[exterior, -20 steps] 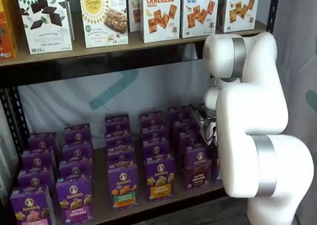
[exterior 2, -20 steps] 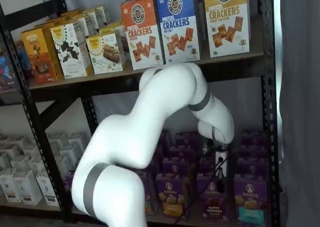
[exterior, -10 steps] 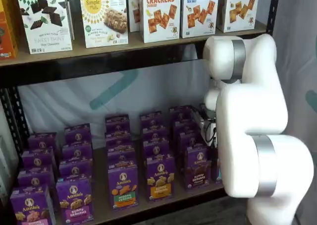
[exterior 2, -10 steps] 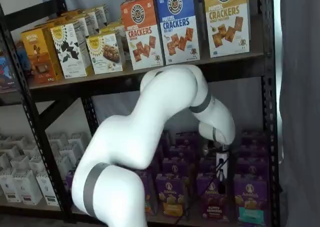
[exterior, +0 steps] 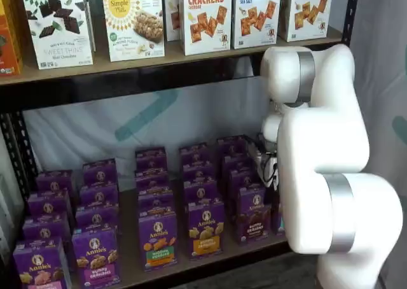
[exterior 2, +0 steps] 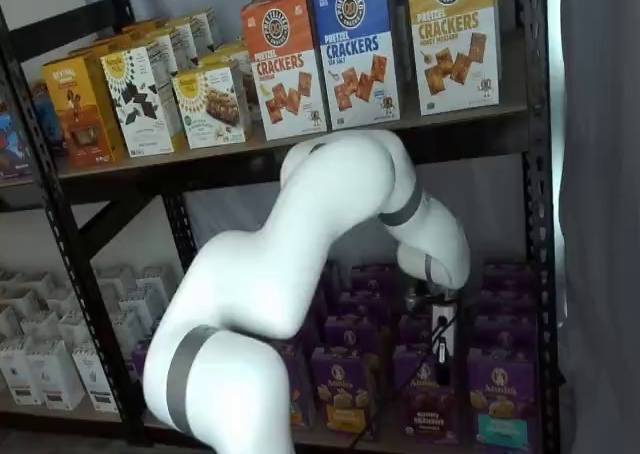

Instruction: Pick up the purple box with a brown patch in the center, on the bottom shelf, the fifth box from the left

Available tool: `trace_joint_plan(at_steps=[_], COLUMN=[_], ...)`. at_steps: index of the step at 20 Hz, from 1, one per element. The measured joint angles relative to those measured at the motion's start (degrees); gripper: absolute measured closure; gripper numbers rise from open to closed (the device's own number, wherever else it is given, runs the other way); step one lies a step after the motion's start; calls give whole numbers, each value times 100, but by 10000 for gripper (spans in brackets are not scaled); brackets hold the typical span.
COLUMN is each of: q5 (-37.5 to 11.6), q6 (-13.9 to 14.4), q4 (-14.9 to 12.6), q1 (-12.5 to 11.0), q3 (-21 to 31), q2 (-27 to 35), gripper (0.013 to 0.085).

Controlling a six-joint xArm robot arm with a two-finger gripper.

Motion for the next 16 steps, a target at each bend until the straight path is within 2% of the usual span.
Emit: trace_joint_plan(at_steps=[1,10,12,16], q5=[-3,-106,86,167], q6=[-11,13,16,74], q4=[14,-36,-47,-122], q1=[1,-12,-21,-24], q3=[4,118,76,127], q2=[-2,-58,-63,-119], gripper=[570,570,650,650])
